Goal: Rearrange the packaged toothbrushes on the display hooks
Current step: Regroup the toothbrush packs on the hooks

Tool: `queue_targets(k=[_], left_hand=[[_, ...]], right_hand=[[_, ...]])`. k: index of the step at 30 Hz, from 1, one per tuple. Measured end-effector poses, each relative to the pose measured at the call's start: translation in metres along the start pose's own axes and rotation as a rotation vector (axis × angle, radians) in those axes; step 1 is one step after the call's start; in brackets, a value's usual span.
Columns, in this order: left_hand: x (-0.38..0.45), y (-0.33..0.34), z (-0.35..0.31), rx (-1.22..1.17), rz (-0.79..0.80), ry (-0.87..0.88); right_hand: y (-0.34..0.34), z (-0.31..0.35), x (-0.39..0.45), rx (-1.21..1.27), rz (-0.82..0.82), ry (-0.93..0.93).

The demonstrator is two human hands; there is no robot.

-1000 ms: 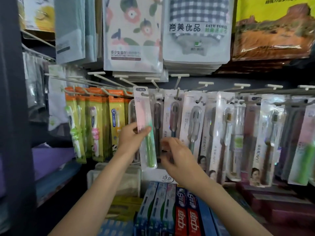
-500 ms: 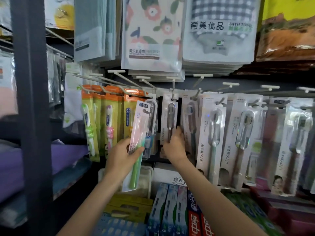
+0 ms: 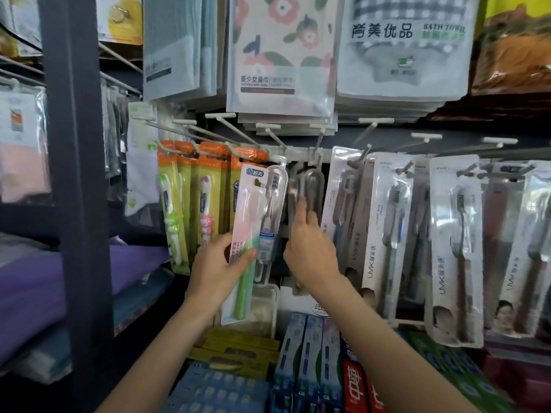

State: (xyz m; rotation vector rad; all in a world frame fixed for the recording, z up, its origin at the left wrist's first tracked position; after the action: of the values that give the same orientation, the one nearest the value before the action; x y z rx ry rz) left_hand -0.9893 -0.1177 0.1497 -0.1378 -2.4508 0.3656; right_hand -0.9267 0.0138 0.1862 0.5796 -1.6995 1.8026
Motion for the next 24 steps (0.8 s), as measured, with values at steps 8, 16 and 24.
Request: queue_targets(k=[8, 16, 24], left_hand=[[-0.013, -0.001, -0.009, -0.025, 0.028, 0.078], [-0.041, 0.018, -0.033, -0.255, 0.288, -0.012], [-0.047, 0.034, -0.058, -0.377, 0.46, -0.156]], right_hand=[[-0.047, -0.01, -0.05, 0.034, 0.2, -0.038], [-0.102, -0.064, -0.099, 0.704, 0.052, 0.078], [-0.104, -0.092, -0.116, 1.127, 0.034, 0.385]])
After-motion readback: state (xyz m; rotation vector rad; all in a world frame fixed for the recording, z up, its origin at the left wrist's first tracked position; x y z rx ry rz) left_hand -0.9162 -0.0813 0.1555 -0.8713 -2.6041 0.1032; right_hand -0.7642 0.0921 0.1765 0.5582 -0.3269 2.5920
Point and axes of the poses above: each hand's wrist, its own x-axis towards the middle knuckle, its own y-axis out of the palm, z = x × y, the point moved 2 cm from there along x, towards the middle knuckle, and after that the axes turned 11 degrees about -y, right-handed, at the moved point
